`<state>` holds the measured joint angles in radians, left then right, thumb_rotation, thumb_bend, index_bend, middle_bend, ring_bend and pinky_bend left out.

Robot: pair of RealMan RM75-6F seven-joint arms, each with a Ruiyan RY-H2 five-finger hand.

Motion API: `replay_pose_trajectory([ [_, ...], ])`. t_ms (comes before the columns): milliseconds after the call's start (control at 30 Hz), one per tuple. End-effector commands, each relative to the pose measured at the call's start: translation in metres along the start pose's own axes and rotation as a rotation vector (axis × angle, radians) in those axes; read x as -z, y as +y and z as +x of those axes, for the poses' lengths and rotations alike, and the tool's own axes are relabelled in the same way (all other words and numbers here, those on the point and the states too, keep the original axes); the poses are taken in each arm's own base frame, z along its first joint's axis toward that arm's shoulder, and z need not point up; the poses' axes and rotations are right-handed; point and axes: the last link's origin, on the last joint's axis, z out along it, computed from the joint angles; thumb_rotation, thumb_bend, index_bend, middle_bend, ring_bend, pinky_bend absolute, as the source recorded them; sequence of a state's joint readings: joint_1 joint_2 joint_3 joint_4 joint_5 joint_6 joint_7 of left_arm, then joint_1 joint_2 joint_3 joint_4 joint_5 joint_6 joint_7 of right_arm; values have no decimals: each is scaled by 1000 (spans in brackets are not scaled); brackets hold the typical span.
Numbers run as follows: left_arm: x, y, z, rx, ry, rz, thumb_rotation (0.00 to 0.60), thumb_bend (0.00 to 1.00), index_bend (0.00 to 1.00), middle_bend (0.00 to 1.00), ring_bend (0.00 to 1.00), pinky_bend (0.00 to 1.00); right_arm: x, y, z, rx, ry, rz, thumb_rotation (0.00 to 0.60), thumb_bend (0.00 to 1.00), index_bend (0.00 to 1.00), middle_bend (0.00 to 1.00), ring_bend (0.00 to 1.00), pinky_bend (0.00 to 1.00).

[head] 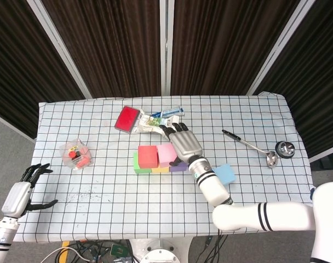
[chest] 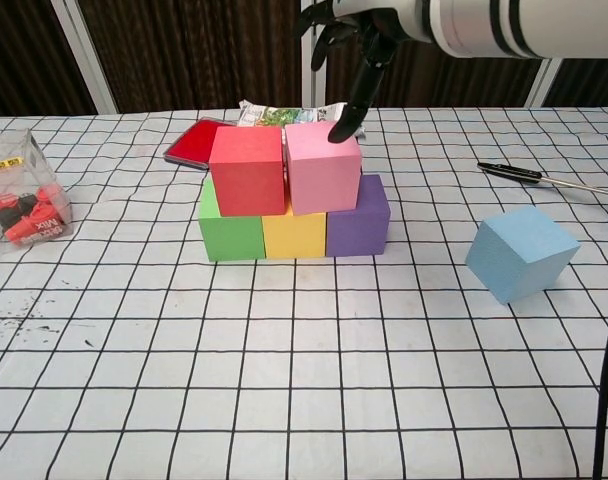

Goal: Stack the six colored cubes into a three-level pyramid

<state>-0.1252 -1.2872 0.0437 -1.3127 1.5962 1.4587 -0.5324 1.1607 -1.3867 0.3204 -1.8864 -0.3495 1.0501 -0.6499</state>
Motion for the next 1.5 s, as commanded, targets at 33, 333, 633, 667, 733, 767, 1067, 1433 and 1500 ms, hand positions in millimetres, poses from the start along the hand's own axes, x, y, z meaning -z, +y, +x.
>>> replay_pose_trajectory([
  [33,-1,0,-2,1,-7,2,600,0,100,215,48,45,13,22,8,-110,25,74,600,0,0,81,0,0],
  [333,-5,5,-8,0,-33,-3,600,0,100,215,48,46,16,81,-20,-190,0,119,600,0,0,30,0,0],
  [633,-6,7,-10,0,-29,-5,600,0,100,215,48,46,3,99,-35,-270,-18,159,600,0,0,53,0,0],
  [667,-6,7,-10,1,-30,-6,600,0,100,215,48,46,2,101,-37,-275,-22,160,600,0,0,62,0,0],
  [733,-6,7,-10,0,-31,-8,600,0,100,215,48,46,1,102,-39,-279,-32,161,600,0,0,76,0,0],
  [767,-6,7,-10,0,-31,-9,600,0,100,215,48,46,0,103,-41,-284,-34,161,600,0,0,81,0,0],
  [1067,-7,10,-9,-15,-25,-26,600,0,100,215,48,46,-10,94,-46,-299,-21,192,600,0,0,136,0,0],
  [1433,-6,18,-11,-45,-11,-61,600,0,100,215,48,46,-17,87,-47,-268,-13,187,600,0,0,216,0,0],
  [1500,-6,18,-11,-46,-8,-62,600,0,100,215,48,46,-19,85,-47,-268,-12,190,600,0,0,219,0,0],
])
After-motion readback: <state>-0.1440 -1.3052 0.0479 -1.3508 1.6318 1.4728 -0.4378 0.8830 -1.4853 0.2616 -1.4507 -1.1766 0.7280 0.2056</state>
